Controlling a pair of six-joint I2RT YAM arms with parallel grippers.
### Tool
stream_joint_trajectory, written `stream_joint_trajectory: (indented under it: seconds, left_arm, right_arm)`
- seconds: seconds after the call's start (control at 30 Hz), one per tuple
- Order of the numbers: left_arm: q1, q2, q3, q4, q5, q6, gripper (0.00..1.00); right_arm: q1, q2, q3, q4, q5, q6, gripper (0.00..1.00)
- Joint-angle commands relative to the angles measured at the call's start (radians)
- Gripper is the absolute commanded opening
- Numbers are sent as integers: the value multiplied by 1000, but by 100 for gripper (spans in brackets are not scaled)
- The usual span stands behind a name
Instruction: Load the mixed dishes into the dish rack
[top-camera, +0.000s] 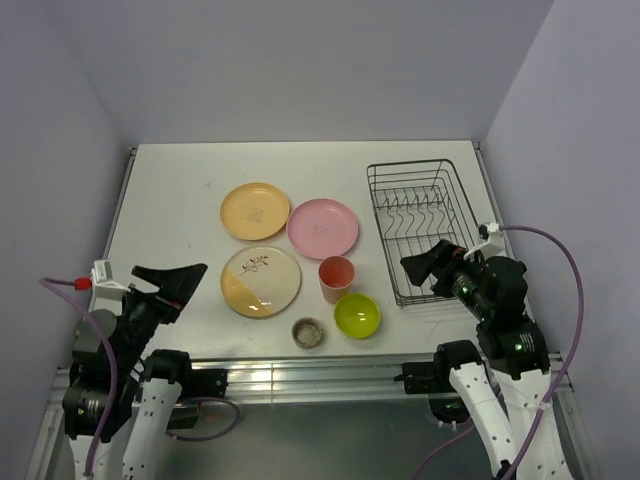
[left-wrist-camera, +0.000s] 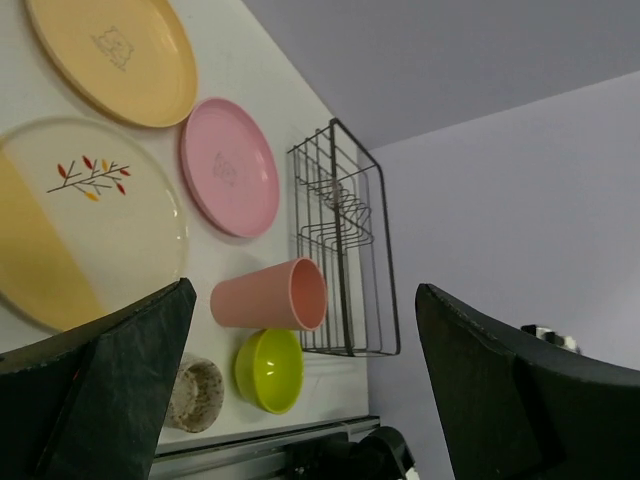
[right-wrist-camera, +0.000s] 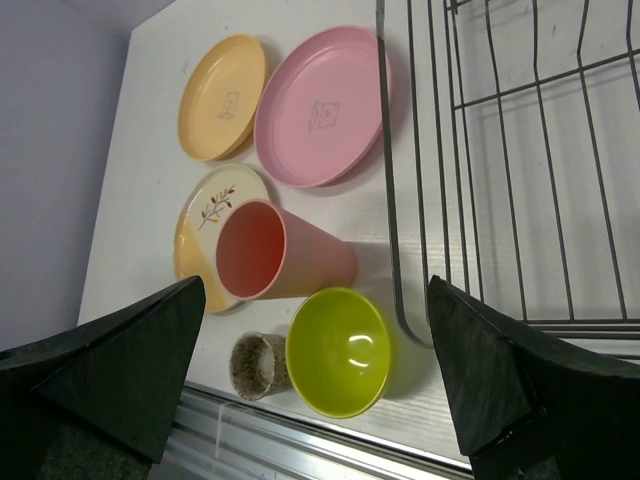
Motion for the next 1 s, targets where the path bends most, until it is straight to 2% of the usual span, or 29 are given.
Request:
stream_joint_trajectory:
  seconds: [0.0,0.17,0.3,0.43,0.53,0.57,0.67,0.7,0.73,0.83,0.97]
  left_arm:
    - [-1,120,46,-6,32,91,99]
    - [1,331,59,72,53,171,99]
    - [-1,538,114,110,40,237,95]
    - [-8,675,129,176,14,266,94]
    - [-33,767,143,192,0,254,92]
    - [-56,814,160,180,4,254,90]
    - [-97,906,247,72,-36,263,89]
    - [-114,922,270,-5,-34,254,89]
    - [-122,934,293,-38,-22,246,89]
    - [-183,934,356,-121,4,199,88]
    - [-249,910,390,-212,23,124,86]
  right_arm:
    - [-3,72,77,21,47,-50,100]
    - [5,216,167,70,26,-82,100]
    - [35,313,234,78,104,-108,100]
    - [112,411,265,61,125,-128,100]
    - [251,469,278,23,190,-88,100]
    - [323,474,281,21,182,-80,100]
    - [423,531,354,-83,196,-45,99]
    - [433,551,386,-124,193,-47,99]
    - [436,581,447,-217,205,-50,99]
    - [436,594,523,-356,199,-57,98]
    - [437,530,479,-410,61,2,90]
